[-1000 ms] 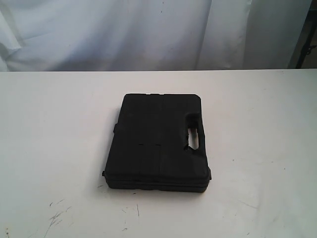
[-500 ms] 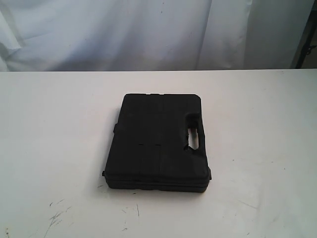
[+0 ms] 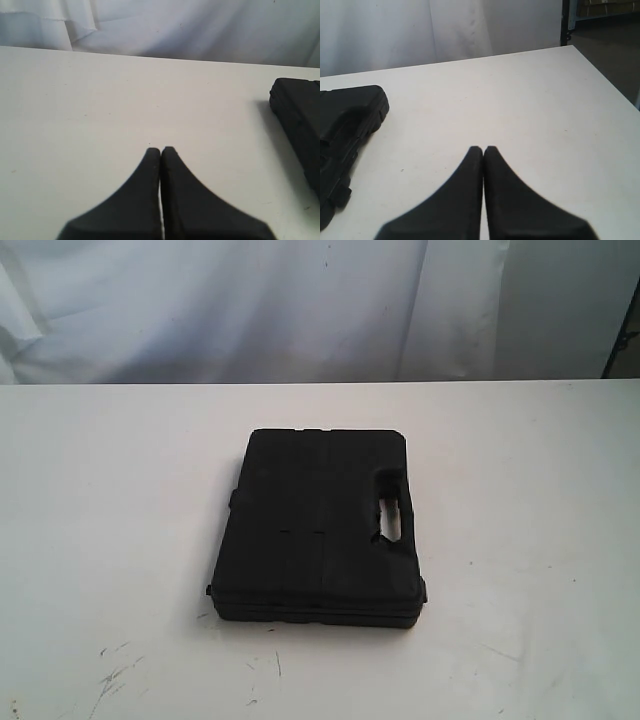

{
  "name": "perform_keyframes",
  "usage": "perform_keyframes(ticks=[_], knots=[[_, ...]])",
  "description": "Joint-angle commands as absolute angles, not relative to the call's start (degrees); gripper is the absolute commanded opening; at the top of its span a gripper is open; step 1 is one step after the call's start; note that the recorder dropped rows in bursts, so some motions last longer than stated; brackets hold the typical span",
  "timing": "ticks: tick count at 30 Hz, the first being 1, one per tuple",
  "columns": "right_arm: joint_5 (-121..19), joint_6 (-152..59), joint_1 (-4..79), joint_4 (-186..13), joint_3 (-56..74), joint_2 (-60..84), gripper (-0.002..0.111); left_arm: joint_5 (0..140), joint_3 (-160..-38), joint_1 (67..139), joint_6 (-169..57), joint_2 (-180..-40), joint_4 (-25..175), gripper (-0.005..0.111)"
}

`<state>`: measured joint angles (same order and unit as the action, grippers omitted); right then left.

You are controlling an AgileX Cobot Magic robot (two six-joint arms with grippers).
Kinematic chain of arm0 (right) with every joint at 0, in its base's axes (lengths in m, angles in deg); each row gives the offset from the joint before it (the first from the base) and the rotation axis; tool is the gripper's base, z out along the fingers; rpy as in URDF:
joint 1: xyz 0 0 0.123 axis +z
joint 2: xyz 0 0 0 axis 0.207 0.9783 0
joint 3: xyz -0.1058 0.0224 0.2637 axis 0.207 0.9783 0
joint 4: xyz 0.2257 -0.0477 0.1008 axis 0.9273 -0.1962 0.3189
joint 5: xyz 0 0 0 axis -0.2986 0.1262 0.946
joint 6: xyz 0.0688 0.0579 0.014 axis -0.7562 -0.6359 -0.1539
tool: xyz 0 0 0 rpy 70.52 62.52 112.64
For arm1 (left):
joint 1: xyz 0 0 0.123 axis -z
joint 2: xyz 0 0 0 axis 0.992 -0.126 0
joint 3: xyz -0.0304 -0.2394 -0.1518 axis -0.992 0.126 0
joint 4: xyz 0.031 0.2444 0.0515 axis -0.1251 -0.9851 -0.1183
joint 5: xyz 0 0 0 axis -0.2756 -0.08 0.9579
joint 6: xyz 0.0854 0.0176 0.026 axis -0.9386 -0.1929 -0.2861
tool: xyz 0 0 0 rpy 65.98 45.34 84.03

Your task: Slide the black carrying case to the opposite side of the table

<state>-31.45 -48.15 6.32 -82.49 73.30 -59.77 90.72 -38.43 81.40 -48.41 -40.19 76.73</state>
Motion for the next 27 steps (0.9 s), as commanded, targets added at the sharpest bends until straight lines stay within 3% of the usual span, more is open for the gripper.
perform_keyframes(ticks=[1,13,21,27], knots=[[-31.5,-48.2,6.0,-82.6,73.5,-59.9,0.000,90.4,-38.2,81.7,-48.1,-40.0,76.7,0.000],[-32.4,-48.2,6.0,-82.6,73.5,-59.9,0.000,90.4,-38.2,81.7,-48.1,-40.0,76.7,0.000],[-45.3,-48.6,6.0,-71.9,73.5,-59.9,0.000,90.4,-38.2,81.7,-48.1,-40.0,76.7,0.000],[-47.1,-49.0,6.0,-71.6,73.5,-59.9,0.000,90.4,-38.2,81.7,-48.1,-40.0,76.7,0.000]])
